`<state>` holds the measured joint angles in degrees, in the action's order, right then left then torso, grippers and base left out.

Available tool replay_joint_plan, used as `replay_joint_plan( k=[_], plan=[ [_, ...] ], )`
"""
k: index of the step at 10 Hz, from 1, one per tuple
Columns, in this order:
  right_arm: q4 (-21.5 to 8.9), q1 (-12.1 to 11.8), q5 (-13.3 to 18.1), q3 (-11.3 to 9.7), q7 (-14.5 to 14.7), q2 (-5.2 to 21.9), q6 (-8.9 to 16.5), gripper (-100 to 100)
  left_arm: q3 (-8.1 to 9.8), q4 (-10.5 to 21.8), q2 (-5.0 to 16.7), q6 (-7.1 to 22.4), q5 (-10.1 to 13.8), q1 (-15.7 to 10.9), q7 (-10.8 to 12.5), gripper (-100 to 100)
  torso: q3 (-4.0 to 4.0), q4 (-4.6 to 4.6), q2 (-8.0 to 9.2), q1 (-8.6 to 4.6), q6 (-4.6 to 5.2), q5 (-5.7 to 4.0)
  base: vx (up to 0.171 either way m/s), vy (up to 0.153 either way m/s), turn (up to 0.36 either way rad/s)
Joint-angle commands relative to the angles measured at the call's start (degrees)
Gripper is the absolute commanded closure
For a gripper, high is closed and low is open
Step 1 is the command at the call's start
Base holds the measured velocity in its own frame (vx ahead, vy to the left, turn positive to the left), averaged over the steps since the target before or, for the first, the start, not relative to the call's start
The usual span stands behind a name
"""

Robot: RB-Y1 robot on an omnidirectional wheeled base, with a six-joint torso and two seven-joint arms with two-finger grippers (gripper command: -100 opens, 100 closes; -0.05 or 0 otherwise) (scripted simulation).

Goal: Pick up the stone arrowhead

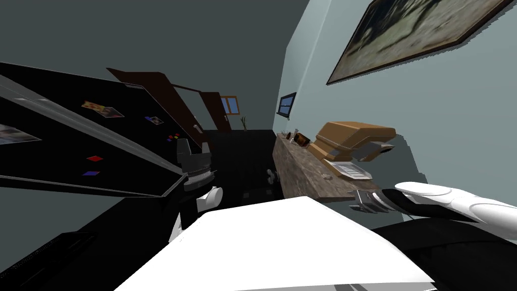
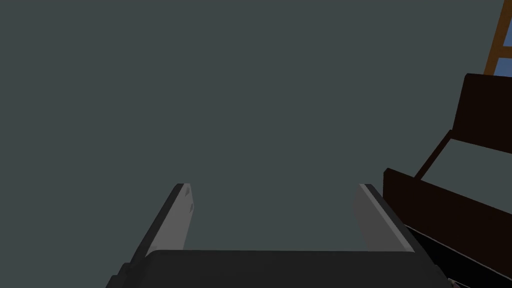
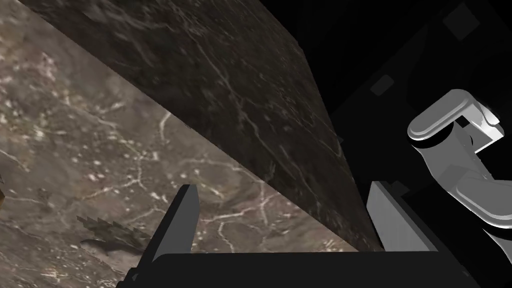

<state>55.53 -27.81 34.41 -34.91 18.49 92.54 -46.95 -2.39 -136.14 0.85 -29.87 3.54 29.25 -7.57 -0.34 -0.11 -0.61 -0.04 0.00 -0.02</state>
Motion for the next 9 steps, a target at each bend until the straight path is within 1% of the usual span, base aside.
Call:
replay_joint_plan(
  k=[1, 2, 4, 6, 7, 8, 9],
  plan=[
    [-1.21, 0.47, 1.19, -0.65, 0.59, 1.45, 0.21, -100, 0.0, 0.0, 0.0, 0.0, 0.0, 0.0, 0.0, 0, 0.0, 0.0, 0.0, 0.0, 0.0, 0.0, 0.222, -0.087, 0.135],
    [-1.21, 0.47, 1.19, -0.65, 0.59, 1.45, 0.21, -100, 0.0, 0.0, 0.0, 0.0, 0.0, 0.0, 0.0, 0, -0.12, -0.05, -0.18, -0.17, 0.0, -0.04, 0.173, -0.077, 0.046],
    [-2.12, 1.43, 2.52, -1.46, 0.89, 1.96, 0.04, -100, 0.0, 0.0, 0.0, 0.0, 0.0, 0.0, 0.0, 0, -0.03, -0.02, -0.02, -0.01, 0.03, -0.03, 0.173, -0.03, 0.067],
    [-2.3, 2.01, 3.32, -2.14, 1.04, 1.32, -0.09, -100, 0.0, 0.0, 0.0, 0.0, 0.0, 0.0, 0.0, 0, -0.08, -0.04, -0.1, -0.06, 0.02, -0.04, 0.177, -0.05, 0.072],
    [-1.93, 2.03, 3.64, -2.77, 1.05, -0.07, -0.23, -100, 0.0, 0.0, 0.0, 0.0, 0.0, 0.0, 0.0, 0, -0.06, -0.03, -0.07, -0.04, 0.04, -0.04, 0.155, -0.034, 0.025],
    [-2.09, 1.64, 3.2, -2.34, 1.31, 0.47, 0.03, -100, 0.0, 0.0, 0.0, 0.0, 0.0, 0.0, 0.0, 0, -0.01, -0.02, 0.01, 0.0, 0.06, -0.05, 0.062, -0.011, 0.005],
    [-2.05, 1.61, 3.21, -2.39, 1.4, 0.34, 0.06, 0, 0.0, 0.0, 0.0, 0.0, 0.0, -0.01, 0.0, 0, 0.14, 0.04, 0.29, 0.08, 0.06, -0.01, 0.01, -0.001, 0.005]
  ],
)
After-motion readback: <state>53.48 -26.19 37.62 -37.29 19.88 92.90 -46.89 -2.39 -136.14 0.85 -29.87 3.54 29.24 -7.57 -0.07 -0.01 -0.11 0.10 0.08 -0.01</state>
